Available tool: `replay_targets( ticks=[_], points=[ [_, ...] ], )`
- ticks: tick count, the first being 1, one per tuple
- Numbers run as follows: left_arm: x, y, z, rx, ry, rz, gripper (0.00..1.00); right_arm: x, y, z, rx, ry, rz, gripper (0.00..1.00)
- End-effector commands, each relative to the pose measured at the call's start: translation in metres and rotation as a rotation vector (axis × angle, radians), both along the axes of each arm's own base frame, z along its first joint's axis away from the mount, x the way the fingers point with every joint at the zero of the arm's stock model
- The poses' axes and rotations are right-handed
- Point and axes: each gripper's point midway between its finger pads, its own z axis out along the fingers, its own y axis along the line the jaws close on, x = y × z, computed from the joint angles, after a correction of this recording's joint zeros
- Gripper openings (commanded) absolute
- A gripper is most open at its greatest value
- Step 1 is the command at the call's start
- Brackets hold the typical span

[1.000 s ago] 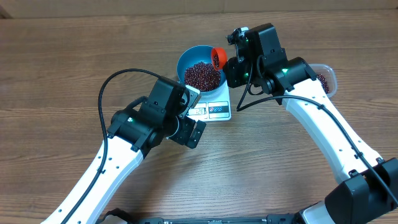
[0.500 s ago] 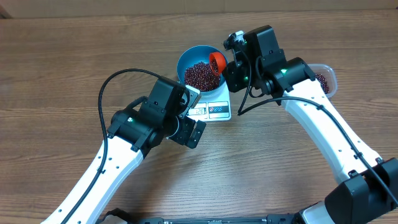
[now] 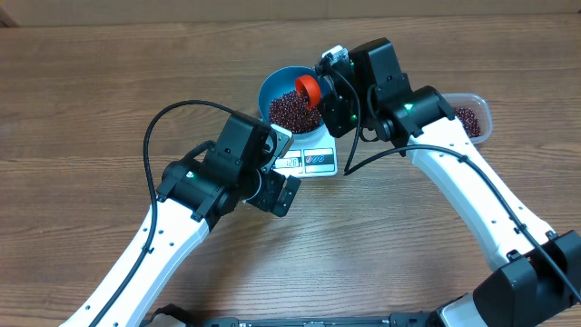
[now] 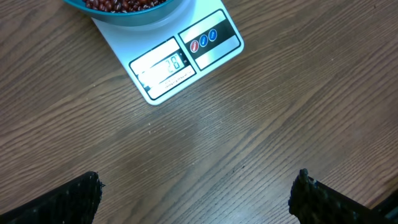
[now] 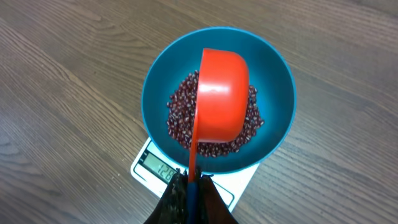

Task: Scoop item into bowl and weigh 150g on scale
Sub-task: 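Tilt the scoop with the right gripper to pour beans into the bowl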

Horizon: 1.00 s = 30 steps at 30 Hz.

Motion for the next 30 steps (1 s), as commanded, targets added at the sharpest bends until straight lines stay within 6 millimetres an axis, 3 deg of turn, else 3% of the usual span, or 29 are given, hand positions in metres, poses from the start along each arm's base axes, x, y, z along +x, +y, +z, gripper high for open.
replay_targets(
  ticks=[1,30],
  points=[
    [-0.0011,-0.0035,0.0022,-0.013,-0.002,-0.011,1.00,0.0054,0.0003,0.0284,0.023,-0.075,-0.016,0.04],
    [-0.0011,-0.0035,0.0022,-0.013,-0.002,-0.011,1.00,0.0010,0.0071,0.0298,-0.012,-0.127,0.115,0.04]
  ],
)
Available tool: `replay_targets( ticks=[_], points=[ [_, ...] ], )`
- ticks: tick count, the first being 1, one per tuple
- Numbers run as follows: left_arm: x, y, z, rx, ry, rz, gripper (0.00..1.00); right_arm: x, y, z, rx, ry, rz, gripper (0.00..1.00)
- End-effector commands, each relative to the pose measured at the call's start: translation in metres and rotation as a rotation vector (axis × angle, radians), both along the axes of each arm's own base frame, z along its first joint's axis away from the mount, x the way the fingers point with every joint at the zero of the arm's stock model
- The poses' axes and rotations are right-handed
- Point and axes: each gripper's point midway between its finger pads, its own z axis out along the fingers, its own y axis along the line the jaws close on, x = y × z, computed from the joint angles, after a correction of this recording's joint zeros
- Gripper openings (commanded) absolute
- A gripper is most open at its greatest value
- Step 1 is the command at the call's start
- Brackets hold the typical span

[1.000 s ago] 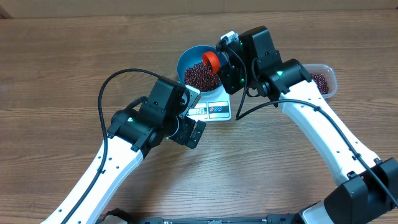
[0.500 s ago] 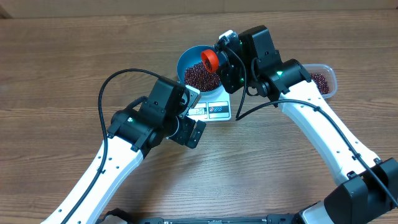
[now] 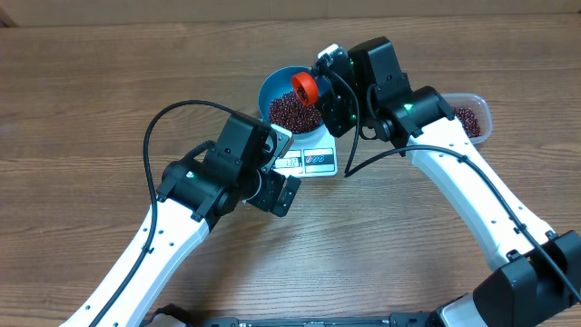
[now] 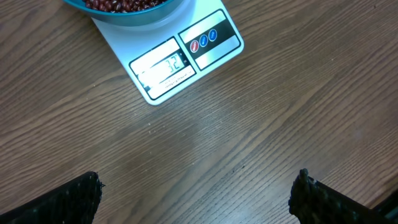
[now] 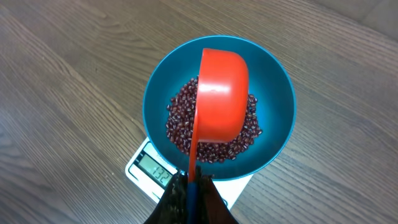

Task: Scoop item into bowl and weigh 150g on scale
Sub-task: 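Tilt the scoop with the right gripper to pour beans into the bowl, then hold the scoop tilted over the bowl, trickling beans in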

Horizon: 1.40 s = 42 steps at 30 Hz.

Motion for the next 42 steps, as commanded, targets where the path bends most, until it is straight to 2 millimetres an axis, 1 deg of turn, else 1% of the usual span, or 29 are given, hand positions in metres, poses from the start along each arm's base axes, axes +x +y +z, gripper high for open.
replay_targets(
  ticks=[1,10,13,14,16,18,19,21,24,28,42],
  points=[
    [-0.001,-0.004,0.002,-0.013,-0.003,-0.011,1.00,0.000,0.004,0.028,0.013,-0.083,0.049,0.04],
    [-0.001,-0.004,0.002,-0.013,-0.003,-0.011,1.00,0.004,0.005,0.031,0.023,-0.099,0.045,0.04],
    [-0.001,-0.004,0.002,-0.013,-0.003,-0.011,0.99,-0.005,0.010,0.029,0.010,-0.104,0.132,0.04],
    [-0.001,-0.004,0.002,-0.013,-0.003,-0.011,1.00,-0.004,0.010,0.029,0.005,-0.108,0.137,0.04],
    [-0.001,-0.004,0.002,-0.013,-0.003,-0.011,1.00,0.001,0.006,0.030,-0.008,-0.124,0.104,0.04],
    [-0.001,-0.004,0.002,-0.013,-0.003,-0.011,1.00,0.012,-0.002,0.032,-0.016,-0.138,0.014,0.03],
    [-0.001,-0.004,0.002,-0.013,-0.003,-0.011,1.00,0.014,-0.003,0.033,-0.017,-0.144,-0.003,0.04],
    [-0.001,-0.004,0.002,-0.013,-0.003,-0.011,1.00,0.014,-0.002,0.034,-0.014,-0.145,0.007,0.04],
    [-0.001,-0.004,0.002,-0.013,-0.003,-0.011,1.00,0.005,0.003,0.030,-0.036,-0.147,0.104,0.03],
    [-0.001,-0.004,0.002,-0.013,-0.003,-0.011,1.00,0.009,-0.002,0.029,-0.044,-0.144,0.055,0.04],
    [-0.001,-0.004,0.002,-0.013,-0.003,-0.011,1.00,0.009,-0.002,0.029,-0.034,-0.133,0.039,0.04]
  ],
)
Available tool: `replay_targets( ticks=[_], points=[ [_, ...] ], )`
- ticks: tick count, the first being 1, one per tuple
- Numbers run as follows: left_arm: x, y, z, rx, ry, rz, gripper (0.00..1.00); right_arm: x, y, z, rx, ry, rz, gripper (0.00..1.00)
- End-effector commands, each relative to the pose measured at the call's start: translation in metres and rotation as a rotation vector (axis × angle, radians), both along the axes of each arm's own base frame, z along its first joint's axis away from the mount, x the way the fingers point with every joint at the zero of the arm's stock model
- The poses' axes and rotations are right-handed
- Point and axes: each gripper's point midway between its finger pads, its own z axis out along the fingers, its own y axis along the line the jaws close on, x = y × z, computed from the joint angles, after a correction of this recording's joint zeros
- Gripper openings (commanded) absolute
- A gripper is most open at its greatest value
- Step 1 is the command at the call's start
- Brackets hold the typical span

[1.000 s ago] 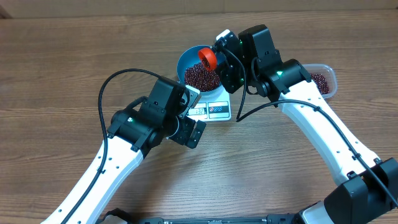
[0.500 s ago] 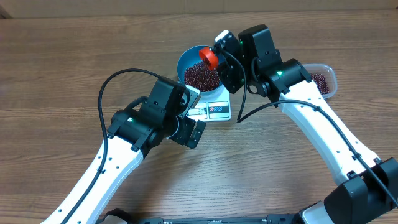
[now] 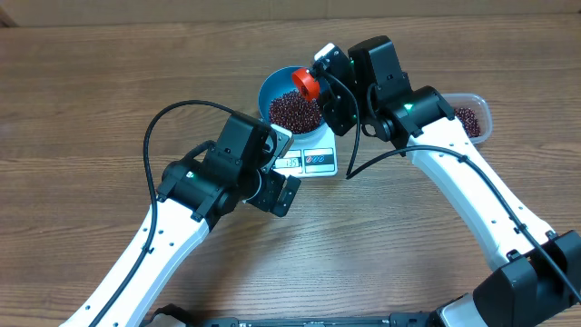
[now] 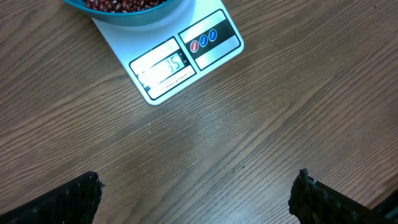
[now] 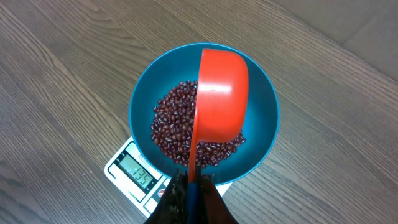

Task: Scoop item into bowl and weigh 150g on scale
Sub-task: 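Hold the scoop tilted over the bowl, trickling beans in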

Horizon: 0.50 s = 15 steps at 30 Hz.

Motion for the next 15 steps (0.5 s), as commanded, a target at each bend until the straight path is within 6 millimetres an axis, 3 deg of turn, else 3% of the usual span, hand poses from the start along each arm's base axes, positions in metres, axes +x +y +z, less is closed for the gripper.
replay_targets(
  ticks=[1,12,15],
  points=[
    [-0.001,-0.004,0.002,-0.013,-0.003,-0.011,1.00,0.002,0.001,0.026,0.035,-0.051,-0.018,0.04],
    [-0.001,-0.004,0.002,-0.013,-0.003,-0.011,1.00,0.004,0.000,0.026,0.052,-0.037,-0.055,0.04],
    [-0.001,-0.004,0.002,-0.013,-0.003,-0.011,1.00,-0.006,0.005,0.023,0.036,-0.027,0.032,0.04]
  ],
)
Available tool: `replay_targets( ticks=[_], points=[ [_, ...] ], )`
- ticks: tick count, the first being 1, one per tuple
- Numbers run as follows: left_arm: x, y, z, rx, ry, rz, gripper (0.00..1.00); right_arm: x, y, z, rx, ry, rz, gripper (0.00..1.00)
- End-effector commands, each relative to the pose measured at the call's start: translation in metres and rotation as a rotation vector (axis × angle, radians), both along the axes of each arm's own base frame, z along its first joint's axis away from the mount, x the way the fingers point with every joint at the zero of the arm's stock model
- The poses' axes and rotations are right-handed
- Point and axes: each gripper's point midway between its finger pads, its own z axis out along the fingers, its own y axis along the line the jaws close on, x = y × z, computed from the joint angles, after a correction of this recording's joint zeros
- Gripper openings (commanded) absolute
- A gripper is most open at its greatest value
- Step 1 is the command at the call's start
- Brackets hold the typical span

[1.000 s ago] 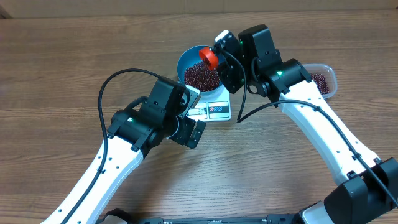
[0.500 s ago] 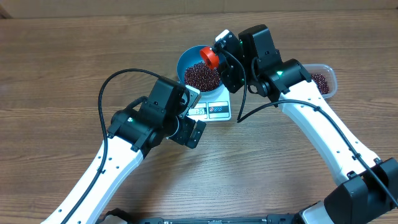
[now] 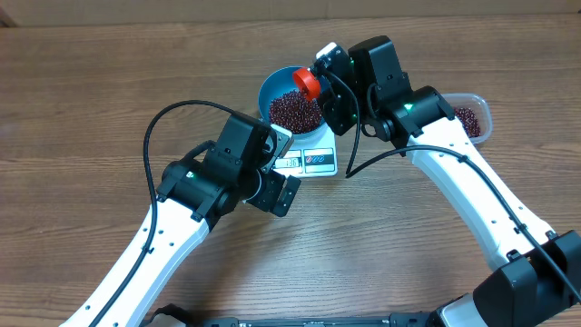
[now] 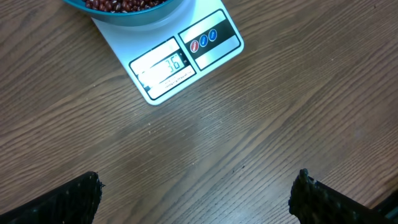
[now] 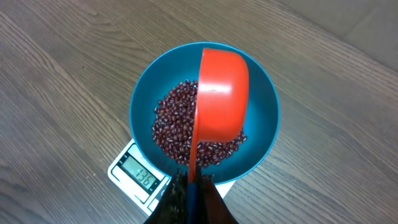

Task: Scoop item into bowl and weigh 150g on scale
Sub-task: 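Hold the scoop tilted over the bowl, trickling beans in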

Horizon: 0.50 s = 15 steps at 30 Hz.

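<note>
A blue bowl (image 5: pixel 266 121) of red beans (image 5: pixel 171 121) sits on the white scale (image 4: pixel 186 56), whose display (image 5: pixel 142 179) reads 136. My right gripper (image 5: pixel 193 186) is shut on the handle of an orange scoop (image 5: pixel 221 99), held tipped above the bowl with its underside toward the camera. In the overhead view the scoop (image 3: pixel 311 84) hangs over the bowl's (image 3: pixel 272 86) right rim. My left gripper (image 4: pixel 196 193) stands open over bare table in front of the scale, with nothing between its fingers (image 4: pixel 74 199).
A clear tub of red beans (image 3: pixel 470 118) stands at the far right, behind my right arm. The scale's two round buttons (image 4: pixel 203 39) face my left wrist camera. Wooden tabletop surrounds everything.
The scale reading has gone from 135 to 136. Both arms and the scoop stand much as they did.
My right gripper held the orange scoop tipped over the blue bowl at every moment, while the left stayed open and still. The display read 128, then 132, then 135, and now 136. The wrist view shows the bowl from a little farther off than at first.
</note>
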Motion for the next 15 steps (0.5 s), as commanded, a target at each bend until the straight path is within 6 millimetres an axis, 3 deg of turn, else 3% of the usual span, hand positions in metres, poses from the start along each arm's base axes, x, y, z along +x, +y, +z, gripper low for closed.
replay_targets(
  ticks=[1,3,6,15],
  points=[
    [-0.001,-0.004,0.002,-0.013,-0.003,-0.011,1.00,-0.008,0.007,0.022,0.009,-0.049,0.092,0.04],
    [-0.001,-0.004,0.002,-0.013,-0.003,-0.011,1.00,-0.005,0.003,0.020,-0.007,-0.052,0.066,0.03],
    [-0.001,-0.004,0.002,-0.013,-0.003,-0.011,1.00,0.012,-0.012,0.024,0.008,-0.059,-0.124,0.04],
    [-0.001,-0.004,0.002,-0.013,-0.003,-0.011,1.00,0.009,-0.007,0.024,0.020,-0.053,-0.092,0.04]
  ],
)
